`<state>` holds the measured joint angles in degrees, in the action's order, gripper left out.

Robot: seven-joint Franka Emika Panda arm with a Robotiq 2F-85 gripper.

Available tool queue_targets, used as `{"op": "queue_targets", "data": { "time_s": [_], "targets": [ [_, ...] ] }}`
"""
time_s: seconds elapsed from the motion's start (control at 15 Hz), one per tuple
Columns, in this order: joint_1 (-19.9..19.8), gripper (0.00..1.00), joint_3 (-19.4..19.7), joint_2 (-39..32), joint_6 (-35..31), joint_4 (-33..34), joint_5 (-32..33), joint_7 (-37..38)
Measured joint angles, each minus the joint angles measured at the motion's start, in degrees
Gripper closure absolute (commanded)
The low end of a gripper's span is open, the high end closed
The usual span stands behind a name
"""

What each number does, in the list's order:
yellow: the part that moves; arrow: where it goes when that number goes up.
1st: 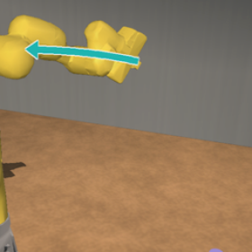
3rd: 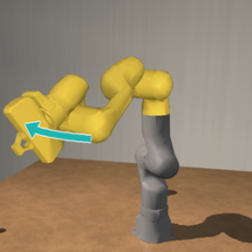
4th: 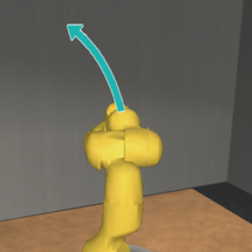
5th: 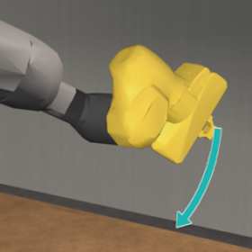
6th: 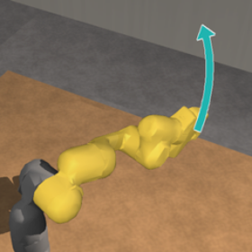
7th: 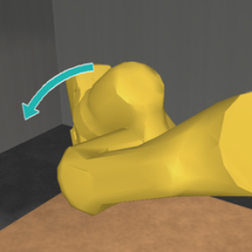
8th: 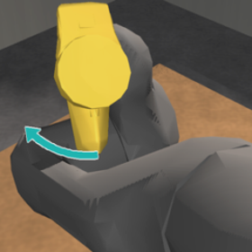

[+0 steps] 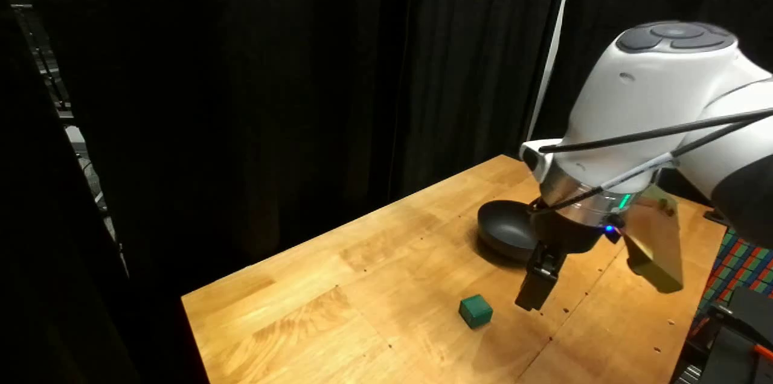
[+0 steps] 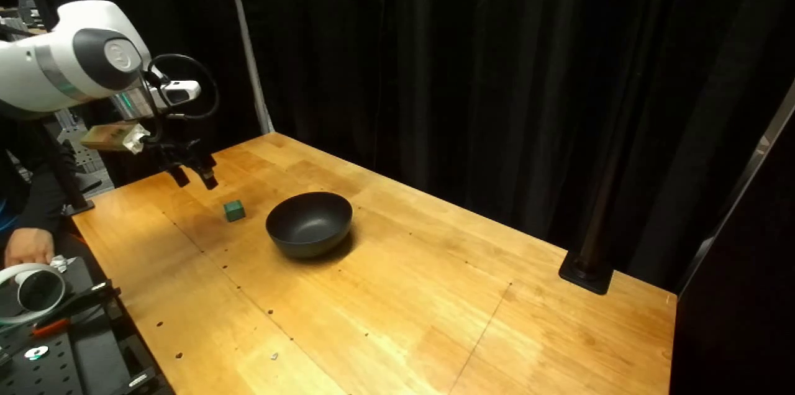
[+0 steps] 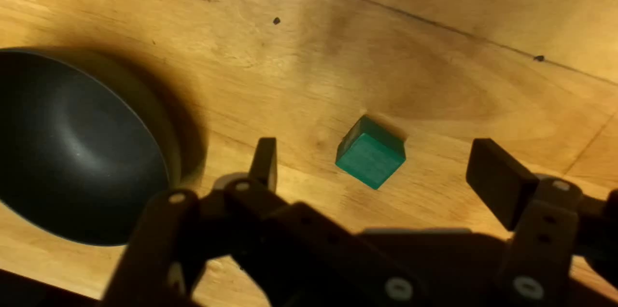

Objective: Put the green object in the black bowl

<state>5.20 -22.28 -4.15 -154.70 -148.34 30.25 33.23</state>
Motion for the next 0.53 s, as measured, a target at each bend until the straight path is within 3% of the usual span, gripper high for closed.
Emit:
{"op": "queue_targets", "data": {
  "time_s": [0.2,0.47,0.53],
  "targets": [
    [0.43,0.0,2.57,-8.8,0.06,6.27,10.81,8.94],
    [2.0,0.0,4.84,-20.63,0.1,14.51,13.79,11.87],
    [2.24,0.25,5.04,-23.09,0.1,16.18,13.79,11.95]
  ]
}}
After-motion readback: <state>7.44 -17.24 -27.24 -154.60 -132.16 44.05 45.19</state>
